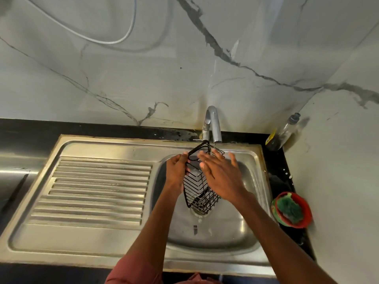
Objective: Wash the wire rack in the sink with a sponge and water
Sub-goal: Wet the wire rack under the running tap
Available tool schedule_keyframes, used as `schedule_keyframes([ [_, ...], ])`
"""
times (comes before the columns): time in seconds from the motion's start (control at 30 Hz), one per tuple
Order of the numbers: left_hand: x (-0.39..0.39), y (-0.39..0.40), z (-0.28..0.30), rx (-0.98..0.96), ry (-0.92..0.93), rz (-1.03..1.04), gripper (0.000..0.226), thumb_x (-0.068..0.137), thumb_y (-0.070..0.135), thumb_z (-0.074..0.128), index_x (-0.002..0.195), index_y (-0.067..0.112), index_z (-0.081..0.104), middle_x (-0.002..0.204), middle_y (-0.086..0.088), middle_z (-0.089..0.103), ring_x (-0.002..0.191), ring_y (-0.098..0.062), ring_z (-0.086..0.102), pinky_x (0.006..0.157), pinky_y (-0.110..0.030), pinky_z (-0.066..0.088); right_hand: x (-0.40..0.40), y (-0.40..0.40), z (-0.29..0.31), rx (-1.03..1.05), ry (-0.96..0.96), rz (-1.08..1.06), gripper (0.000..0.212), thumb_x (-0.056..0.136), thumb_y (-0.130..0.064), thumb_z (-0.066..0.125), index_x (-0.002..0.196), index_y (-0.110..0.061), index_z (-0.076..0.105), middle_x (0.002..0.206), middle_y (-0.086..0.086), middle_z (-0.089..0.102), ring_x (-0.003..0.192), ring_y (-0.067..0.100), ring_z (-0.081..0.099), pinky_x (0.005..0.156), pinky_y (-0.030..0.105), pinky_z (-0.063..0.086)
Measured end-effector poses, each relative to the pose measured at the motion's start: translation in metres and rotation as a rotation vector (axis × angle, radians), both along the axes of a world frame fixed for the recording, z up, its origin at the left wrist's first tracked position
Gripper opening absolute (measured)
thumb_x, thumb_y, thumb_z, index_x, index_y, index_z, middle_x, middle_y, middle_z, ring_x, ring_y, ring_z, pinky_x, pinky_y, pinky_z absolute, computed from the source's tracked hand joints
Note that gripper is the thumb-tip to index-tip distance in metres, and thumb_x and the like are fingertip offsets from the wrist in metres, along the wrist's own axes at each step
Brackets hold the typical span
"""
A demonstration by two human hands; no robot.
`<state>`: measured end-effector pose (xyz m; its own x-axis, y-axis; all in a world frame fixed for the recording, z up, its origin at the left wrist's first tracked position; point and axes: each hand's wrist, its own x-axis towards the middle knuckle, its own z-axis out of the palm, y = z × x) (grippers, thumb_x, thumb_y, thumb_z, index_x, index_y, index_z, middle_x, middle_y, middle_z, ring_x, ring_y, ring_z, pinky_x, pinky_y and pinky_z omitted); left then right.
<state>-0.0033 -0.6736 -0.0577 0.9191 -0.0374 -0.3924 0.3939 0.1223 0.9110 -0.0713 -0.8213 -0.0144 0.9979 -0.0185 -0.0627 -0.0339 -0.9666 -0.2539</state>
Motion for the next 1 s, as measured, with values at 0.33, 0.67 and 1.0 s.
schedule_keyframes([
  [0.33,-0.006,-0.005,0.005,0.015,-0.036,-0.039,0.03,0.103,0.025,0.062,0.077,0.013,0.068,0.063,0.001,0.061,0.052,-0.007,0.05,0.052,-0.021,0.043,0.004,-0.021,0.006,-0.009,0.082,-0.118,0.054,0.107,-0.055,0.012,0.157,-0.04,0.028,0.163,-0.02,0.024,0.155,0.012,0.011,0.121,0.056,-0.005],
  [0.67,-0.015,-0.008,0.011,-0.039,-0.066,-0.079,0.031,0.104,0.026,0.059,0.08,0.01,0.071,0.061,0.0,0.06,0.051,-0.006,0.051,0.052,-0.019,0.044,0.008,0.005,0.009,-0.001,0.063,0.074,0.056,0.107,-0.054,0.011,0.16,-0.036,0.021,0.166,-0.017,0.018,0.156,0.01,0.007,0.121,0.053,-0.008],
  [1.0,-0.016,-0.002,0.006,-0.08,0.076,0.055,0.025,0.101,0.022,0.064,0.078,0.013,0.069,0.063,0.002,0.06,0.054,-0.01,0.047,0.055,-0.025,0.04,0.009,-0.042,-0.001,0.761,0.179,-0.582,0.056,0.104,-0.055,0.041,0.151,-0.025,0.044,0.156,0.003,0.046,0.143,0.029,0.042,0.119,0.054,0.029],
])
